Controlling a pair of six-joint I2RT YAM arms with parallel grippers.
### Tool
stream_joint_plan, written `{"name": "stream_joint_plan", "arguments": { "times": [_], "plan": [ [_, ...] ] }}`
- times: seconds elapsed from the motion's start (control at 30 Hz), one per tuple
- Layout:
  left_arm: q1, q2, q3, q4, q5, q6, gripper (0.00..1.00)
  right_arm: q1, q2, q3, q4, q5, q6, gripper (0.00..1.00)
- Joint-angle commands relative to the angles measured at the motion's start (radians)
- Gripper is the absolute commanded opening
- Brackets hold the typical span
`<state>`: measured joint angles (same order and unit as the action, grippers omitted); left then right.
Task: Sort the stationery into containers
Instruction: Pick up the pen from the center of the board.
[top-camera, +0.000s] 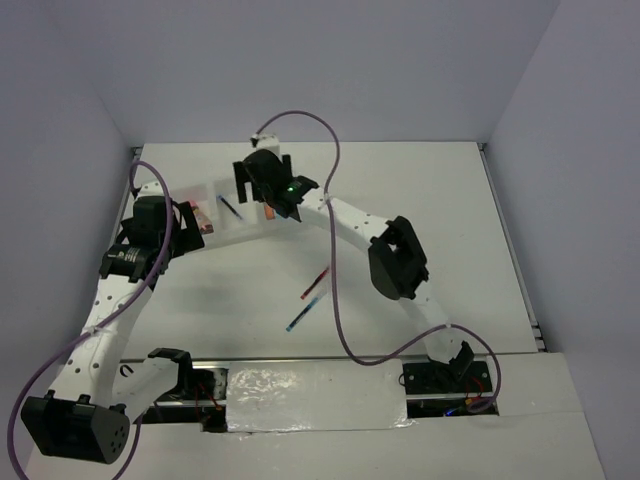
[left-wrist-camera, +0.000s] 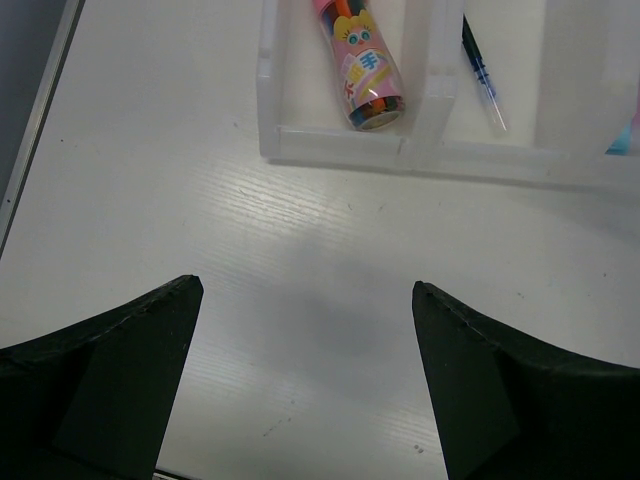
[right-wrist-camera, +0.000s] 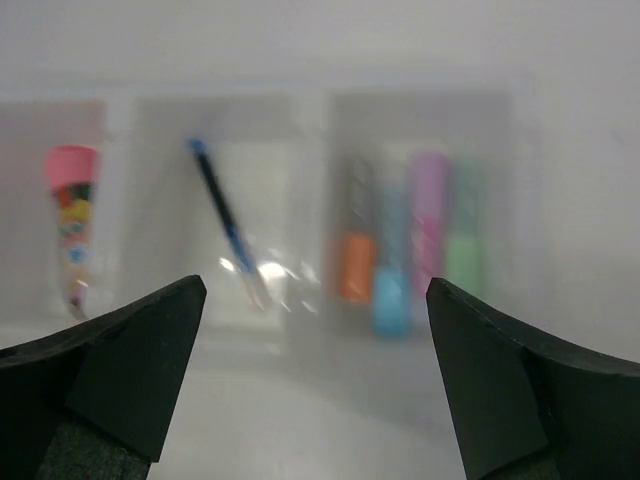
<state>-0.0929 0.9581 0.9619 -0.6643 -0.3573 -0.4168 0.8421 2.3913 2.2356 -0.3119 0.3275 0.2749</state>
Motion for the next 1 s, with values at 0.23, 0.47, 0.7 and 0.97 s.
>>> {"name": "stream_joint_plan", "arguments": {
  "times": [0.23, 0.47, 0.7, 0.97],
  "plan": [
    [-0.013, -0.038, 0.0, 0.038, 0.029, 0.026, 0.99, 0.015, -0.575, -0.76, -0.275, 0.341, 0.825, 0.97],
    [-0.028, -0.045, 0.0, 0.037, 0.02, 0.024, 0.99, 0.026, -0.466, -0.743, -0.472, 0.318, 0.972, 0.79],
    [-0.039, -0.042, 0.001, 0.032, 0.011, 0.024, 0.99, 0.052, -0.457, -0.798, -0.477, 0.294, 1.069, 0.72],
    [-0.039, -0.051, 0.001, 0.031, 0.009, 0.023, 0.99, 0.087, -0.442, -0.867, -0.48, 0.279, 1.181, 0.67]
  ]
}}
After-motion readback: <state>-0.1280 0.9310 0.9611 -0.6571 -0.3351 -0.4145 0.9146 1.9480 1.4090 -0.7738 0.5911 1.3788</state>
